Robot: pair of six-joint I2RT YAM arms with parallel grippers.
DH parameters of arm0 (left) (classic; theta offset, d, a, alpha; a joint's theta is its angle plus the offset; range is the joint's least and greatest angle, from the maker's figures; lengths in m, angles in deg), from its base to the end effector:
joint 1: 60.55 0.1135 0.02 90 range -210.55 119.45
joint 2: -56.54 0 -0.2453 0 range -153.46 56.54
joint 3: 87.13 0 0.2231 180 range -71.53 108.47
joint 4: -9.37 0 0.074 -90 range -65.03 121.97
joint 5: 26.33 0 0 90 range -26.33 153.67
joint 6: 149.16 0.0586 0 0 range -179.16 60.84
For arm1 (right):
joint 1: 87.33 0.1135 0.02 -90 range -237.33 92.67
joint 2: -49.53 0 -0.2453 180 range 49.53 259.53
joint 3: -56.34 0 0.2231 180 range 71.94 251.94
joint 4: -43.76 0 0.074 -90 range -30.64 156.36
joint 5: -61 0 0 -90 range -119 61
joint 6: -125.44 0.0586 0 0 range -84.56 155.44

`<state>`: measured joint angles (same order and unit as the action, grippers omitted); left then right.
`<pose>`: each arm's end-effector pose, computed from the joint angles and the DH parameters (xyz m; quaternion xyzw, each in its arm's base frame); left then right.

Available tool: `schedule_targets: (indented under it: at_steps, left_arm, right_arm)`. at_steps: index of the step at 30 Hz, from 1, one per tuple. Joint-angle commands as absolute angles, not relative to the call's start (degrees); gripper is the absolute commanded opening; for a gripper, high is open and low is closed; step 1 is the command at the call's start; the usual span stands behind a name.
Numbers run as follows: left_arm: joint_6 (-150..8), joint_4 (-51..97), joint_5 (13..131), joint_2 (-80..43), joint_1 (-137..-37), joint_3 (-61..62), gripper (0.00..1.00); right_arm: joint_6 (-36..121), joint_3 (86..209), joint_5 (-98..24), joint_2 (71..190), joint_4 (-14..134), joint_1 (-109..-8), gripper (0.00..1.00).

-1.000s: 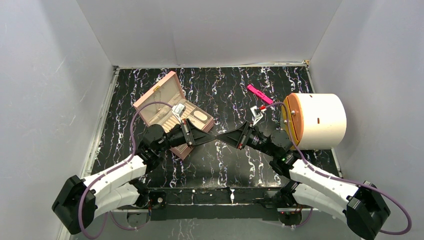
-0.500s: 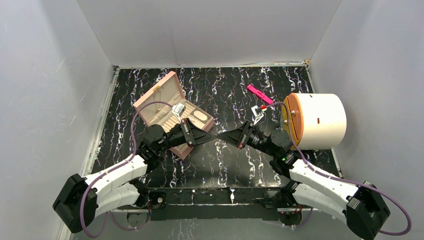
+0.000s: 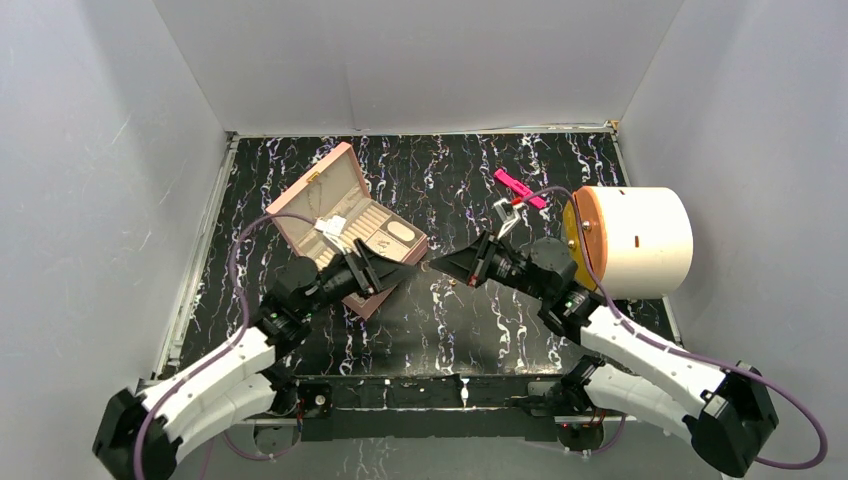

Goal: Organize the mixed jewelry

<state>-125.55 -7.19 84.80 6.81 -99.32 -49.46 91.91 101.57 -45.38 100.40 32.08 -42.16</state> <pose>0.1488 -0.1466 0.2641 -0.0285 0.6801 -0.6489 0.3398 0.1411 0.1653 0.2956 -0.0402 0.6693 0.6306 0.3910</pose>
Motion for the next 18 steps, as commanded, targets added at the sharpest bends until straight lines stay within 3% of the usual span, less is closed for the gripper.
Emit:
schedule_targets:
  at_steps: [1, 5, 8, 18]
  left_arm:
    - [-108.5, 19.58, 64.53, 18.51, -98.64, -42.01, 0.76]
    - [-101.2, 39.64, 42.09, 24.23, -98.6, -35.06, 0.77]
    - [-96.22, 46.09, 31.55, 24.67, -98.59, -31.39, 0.77]
    - [-87.48, 52.5, 19.76, 25.24, -98.61, -25.25, 0.77]
  right_arm:
    - [82.23, 110.19, -42.51, 104.37, 44.19, -42.19, 0.0]
    - [73.92, 120.47, -41.2, 112.97, 53.2, -42.16, 0.0]
    - [68.44, 129.06, -40.53, 121.8, 58.81, -42.12, 0.0]
    - [54.54, 155.48, -36.75, 147.31, 71.61, -39.87, 0.0]
